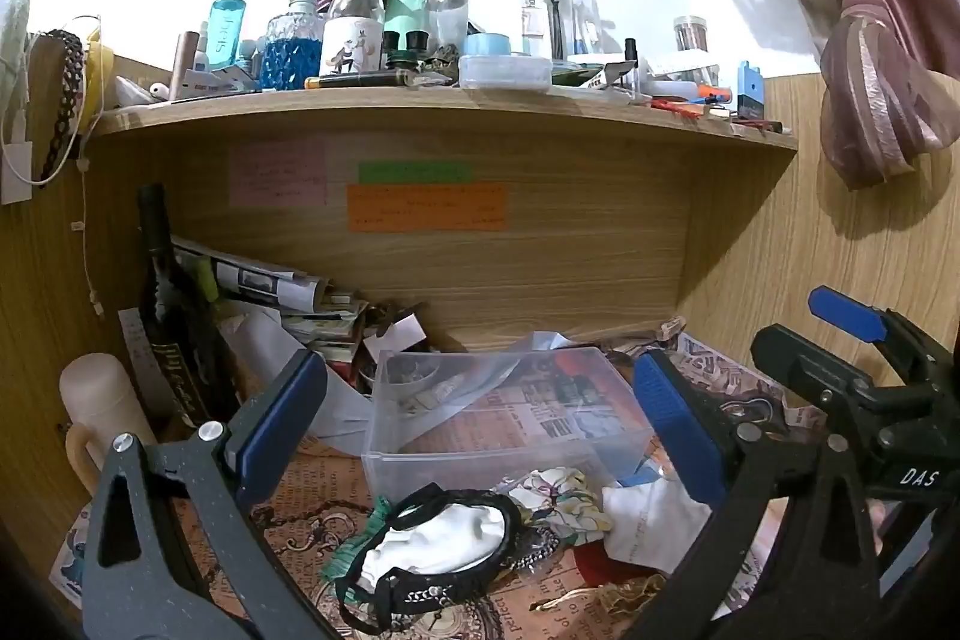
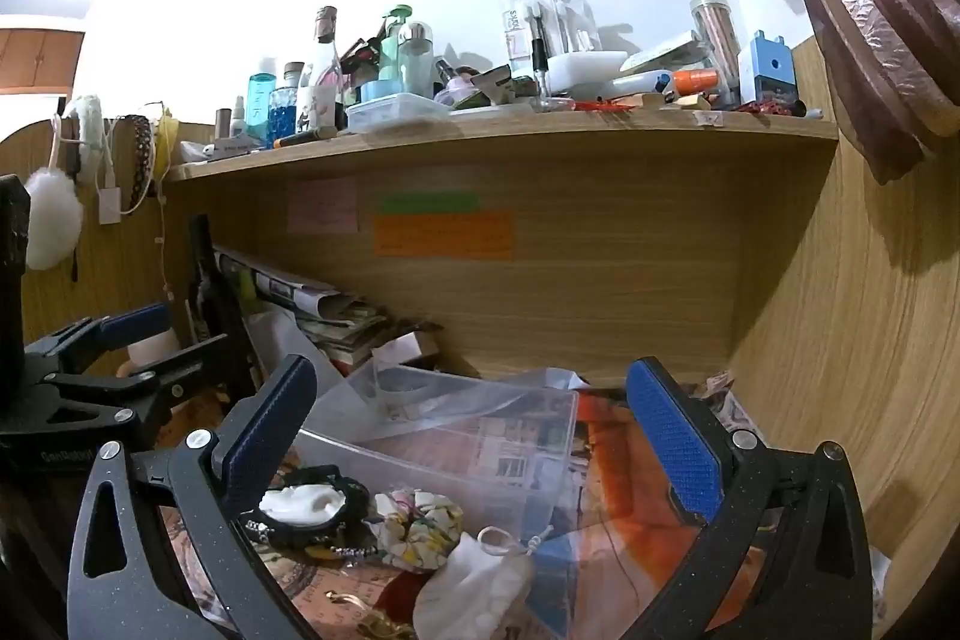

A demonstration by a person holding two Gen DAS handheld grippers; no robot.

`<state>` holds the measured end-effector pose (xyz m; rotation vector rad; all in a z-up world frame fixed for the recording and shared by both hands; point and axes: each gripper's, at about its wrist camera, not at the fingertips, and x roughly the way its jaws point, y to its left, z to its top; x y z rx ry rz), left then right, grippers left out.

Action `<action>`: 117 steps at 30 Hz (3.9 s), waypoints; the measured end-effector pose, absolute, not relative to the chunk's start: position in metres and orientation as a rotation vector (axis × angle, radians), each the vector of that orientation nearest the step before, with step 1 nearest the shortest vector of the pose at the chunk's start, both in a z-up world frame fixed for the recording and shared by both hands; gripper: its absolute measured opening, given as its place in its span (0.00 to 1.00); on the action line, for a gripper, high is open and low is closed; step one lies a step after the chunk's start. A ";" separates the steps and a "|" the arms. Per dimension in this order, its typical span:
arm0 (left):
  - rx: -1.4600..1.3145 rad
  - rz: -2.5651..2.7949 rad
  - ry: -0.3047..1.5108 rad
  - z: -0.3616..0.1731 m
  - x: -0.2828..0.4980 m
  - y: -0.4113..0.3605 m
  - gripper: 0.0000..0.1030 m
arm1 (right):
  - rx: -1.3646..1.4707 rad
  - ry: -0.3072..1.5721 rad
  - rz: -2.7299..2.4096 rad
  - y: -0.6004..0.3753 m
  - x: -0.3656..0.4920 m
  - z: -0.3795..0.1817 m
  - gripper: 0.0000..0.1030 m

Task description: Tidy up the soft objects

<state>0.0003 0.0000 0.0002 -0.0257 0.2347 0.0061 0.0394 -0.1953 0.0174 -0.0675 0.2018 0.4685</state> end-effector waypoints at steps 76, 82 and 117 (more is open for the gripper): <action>-0.043 0.000 0.225 0.000 0.003 0.003 1.00 | -0.041 0.213 0.493 -0.185 0.039 0.019 1.00; -0.045 0.002 0.225 -0.001 0.003 0.003 1.00 | -0.040 0.214 0.495 -0.184 0.039 0.018 1.00; -0.055 -0.068 0.659 -0.123 0.059 0.023 0.85 | -0.002 0.691 0.468 -0.216 0.089 -0.079 0.78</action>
